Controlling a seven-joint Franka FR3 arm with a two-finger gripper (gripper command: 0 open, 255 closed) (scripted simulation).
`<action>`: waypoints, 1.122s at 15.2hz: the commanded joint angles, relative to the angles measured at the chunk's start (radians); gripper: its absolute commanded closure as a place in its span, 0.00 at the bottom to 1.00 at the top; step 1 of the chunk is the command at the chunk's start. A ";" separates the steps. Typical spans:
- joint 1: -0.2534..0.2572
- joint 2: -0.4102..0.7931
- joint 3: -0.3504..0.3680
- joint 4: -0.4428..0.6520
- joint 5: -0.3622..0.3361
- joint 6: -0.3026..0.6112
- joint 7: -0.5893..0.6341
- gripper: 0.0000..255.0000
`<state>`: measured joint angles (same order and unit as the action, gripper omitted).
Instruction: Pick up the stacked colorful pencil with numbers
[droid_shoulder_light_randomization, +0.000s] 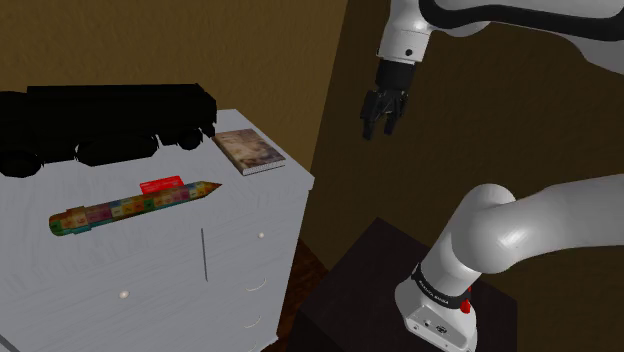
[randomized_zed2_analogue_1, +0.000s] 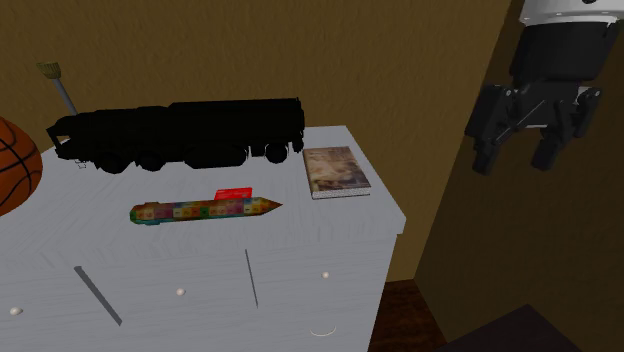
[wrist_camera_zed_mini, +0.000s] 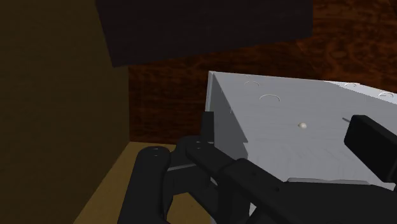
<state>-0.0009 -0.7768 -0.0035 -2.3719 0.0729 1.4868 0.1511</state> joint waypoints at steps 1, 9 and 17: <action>0.000 0.000 0.000 0.000 0.000 0.000 0.000 0.00; 0.094 0.283 0.009 0.115 -0.010 0.189 -0.202 0.00; 0.173 0.549 0.047 0.286 -0.015 0.310 -0.383 0.00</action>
<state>0.1604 -0.2642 0.0344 -2.1141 0.0571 1.7831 -0.2130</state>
